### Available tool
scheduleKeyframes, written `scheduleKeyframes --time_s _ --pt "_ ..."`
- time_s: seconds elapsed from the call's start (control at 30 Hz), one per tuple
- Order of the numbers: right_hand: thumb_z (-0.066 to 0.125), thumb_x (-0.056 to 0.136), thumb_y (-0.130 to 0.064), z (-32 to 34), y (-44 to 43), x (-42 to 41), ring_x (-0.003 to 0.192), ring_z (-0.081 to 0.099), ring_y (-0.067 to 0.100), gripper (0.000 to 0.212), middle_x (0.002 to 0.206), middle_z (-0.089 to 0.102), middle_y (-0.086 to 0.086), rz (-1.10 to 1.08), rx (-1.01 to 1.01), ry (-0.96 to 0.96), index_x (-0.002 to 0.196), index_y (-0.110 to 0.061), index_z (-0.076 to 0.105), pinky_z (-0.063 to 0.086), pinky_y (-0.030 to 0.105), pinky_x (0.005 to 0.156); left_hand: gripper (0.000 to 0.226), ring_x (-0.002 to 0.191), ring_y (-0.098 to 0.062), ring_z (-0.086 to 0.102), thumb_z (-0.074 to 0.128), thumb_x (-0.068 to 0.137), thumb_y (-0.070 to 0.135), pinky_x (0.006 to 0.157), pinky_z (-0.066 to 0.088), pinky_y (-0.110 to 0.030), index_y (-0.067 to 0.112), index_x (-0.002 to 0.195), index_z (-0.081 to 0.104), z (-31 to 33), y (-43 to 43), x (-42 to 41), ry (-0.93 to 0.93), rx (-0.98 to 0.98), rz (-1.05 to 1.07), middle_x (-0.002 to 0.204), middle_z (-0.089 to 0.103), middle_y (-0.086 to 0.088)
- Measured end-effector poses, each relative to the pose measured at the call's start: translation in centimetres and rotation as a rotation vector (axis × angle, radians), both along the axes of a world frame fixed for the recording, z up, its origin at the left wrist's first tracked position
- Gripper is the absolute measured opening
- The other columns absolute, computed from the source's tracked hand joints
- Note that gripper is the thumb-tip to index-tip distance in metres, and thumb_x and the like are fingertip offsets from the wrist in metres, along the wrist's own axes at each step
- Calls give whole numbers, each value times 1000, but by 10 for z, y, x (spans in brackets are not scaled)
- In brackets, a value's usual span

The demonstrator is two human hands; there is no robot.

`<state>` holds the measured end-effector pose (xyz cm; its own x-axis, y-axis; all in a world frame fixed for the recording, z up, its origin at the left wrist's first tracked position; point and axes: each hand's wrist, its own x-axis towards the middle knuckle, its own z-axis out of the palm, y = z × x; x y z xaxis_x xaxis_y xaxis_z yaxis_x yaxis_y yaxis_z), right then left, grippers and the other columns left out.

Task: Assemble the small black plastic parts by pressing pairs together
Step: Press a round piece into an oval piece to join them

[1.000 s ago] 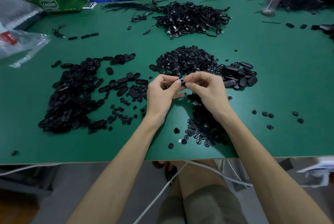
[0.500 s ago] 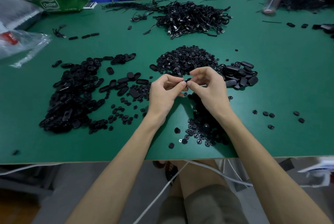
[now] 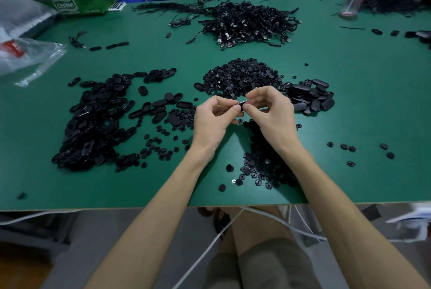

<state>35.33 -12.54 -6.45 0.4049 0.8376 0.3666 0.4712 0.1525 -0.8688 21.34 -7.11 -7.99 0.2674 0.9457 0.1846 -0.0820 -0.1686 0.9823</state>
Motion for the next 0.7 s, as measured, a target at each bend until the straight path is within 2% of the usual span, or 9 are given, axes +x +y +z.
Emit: scheduleKeyframes --time_s 0.2,0.37,0.7 --pt "78 88 -9 -1 1 1 84 68 7 16 90 73 -7 -14 9 -2 99 -16 70 53 19 76 10 89 -24 77 77 91 5 74 62 -30 1 99 72 1 -1 -1 -3 4 -13 94 77 -13" --pt "78 87 -8 -2 0 2 82 68 6 15 88 74 -7 -10 6 -13 96 -16 70 52 16 74 11 90 -29 77 78 90 7 79 63 -37 4 97 71 0 0 -1 -1 3 -34 94 78 -14" --pt "80 87 -10 -1 -1 2 79 65 2 14 87 72 -6 -61 22 -25 95 -14 69 48 11 71 11 88 -25 77 77 91 5 76 60 -28 1 98 69 1 -1 -1 -17 18 -71 93 78 -14"
